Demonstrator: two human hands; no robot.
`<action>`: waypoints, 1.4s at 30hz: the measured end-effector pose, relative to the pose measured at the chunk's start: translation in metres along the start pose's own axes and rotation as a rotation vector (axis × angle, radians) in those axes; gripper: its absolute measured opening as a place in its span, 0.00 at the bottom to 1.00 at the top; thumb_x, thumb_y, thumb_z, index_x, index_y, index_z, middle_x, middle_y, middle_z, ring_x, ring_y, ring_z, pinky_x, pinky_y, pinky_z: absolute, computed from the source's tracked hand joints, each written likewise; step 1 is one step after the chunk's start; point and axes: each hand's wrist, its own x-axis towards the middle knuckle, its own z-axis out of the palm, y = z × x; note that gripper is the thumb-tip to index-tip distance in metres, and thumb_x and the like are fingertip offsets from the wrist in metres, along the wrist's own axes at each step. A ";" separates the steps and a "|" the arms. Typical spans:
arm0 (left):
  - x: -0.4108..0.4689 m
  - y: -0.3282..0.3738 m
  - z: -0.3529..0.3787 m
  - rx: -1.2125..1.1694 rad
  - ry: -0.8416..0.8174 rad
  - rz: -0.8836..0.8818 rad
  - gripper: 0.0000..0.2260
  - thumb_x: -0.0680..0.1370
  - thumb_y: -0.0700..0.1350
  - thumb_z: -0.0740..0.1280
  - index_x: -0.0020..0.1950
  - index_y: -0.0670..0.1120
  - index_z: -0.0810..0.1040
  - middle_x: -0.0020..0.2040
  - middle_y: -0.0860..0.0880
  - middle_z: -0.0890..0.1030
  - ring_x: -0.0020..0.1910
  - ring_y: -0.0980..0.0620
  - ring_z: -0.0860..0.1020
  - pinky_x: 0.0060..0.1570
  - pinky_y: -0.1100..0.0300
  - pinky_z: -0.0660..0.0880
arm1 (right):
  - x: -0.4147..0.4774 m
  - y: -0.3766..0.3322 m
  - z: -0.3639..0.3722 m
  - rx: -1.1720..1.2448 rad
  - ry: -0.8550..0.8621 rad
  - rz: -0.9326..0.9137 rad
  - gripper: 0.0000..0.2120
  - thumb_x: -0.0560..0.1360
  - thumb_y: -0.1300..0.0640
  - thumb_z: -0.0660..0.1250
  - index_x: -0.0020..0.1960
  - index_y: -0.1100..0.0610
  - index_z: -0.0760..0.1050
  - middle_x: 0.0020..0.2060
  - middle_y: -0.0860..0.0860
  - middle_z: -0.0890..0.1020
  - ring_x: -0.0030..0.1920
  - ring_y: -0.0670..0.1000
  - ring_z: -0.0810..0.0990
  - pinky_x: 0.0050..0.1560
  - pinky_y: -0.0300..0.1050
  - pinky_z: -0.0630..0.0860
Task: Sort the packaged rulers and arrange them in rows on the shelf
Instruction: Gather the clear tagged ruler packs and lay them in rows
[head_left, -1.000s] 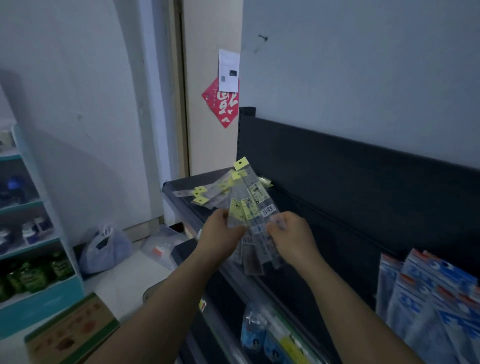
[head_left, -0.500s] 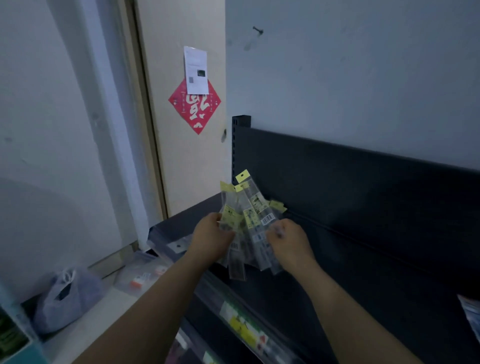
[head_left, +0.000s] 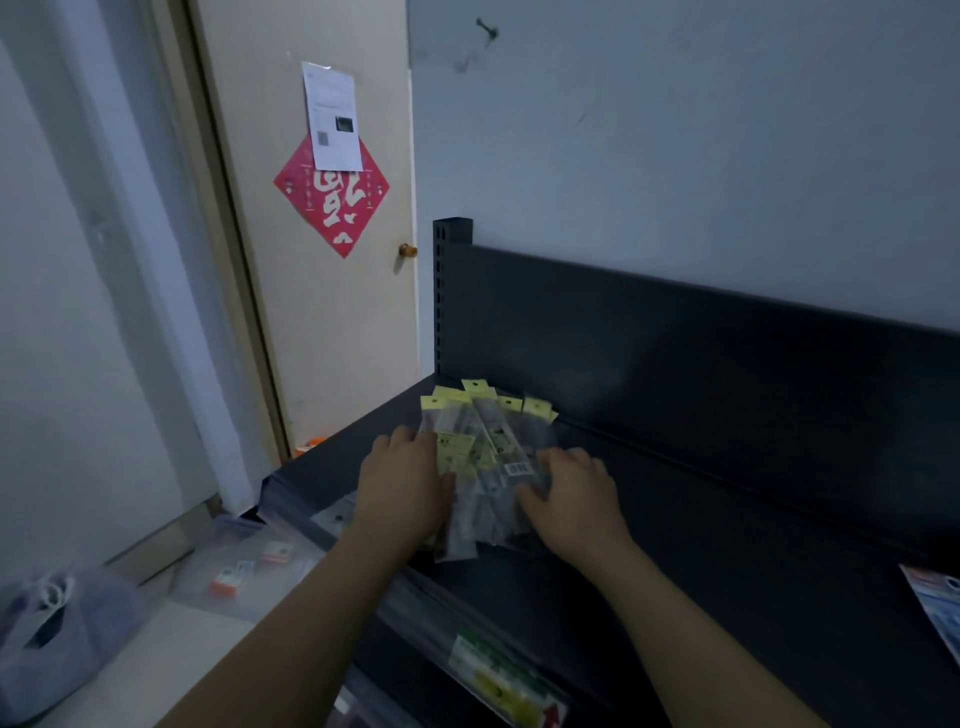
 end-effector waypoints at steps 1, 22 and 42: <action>-0.002 0.003 -0.001 0.015 0.025 0.038 0.19 0.79 0.53 0.62 0.67 0.47 0.71 0.63 0.47 0.73 0.61 0.45 0.70 0.58 0.53 0.70 | -0.001 0.001 -0.002 -0.002 0.001 -0.004 0.17 0.77 0.46 0.60 0.61 0.55 0.71 0.58 0.54 0.73 0.58 0.56 0.70 0.59 0.49 0.68; -0.075 0.174 0.030 -0.370 0.022 0.662 0.17 0.78 0.53 0.64 0.64 0.47 0.76 0.57 0.49 0.79 0.54 0.47 0.77 0.54 0.54 0.73 | -0.142 0.118 -0.098 -0.122 0.289 0.248 0.22 0.78 0.48 0.61 0.70 0.54 0.69 0.67 0.49 0.73 0.65 0.49 0.72 0.66 0.41 0.65; -0.295 0.466 0.039 -0.552 -0.144 0.968 0.17 0.79 0.54 0.60 0.63 0.49 0.76 0.57 0.49 0.79 0.56 0.48 0.76 0.55 0.55 0.72 | -0.403 0.318 -0.252 -0.232 0.470 0.550 0.20 0.78 0.49 0.63 0.68 0.55 0.71 0.64 0.49 0.76 0.64 0.48 0.73 0.70 0.47 0.64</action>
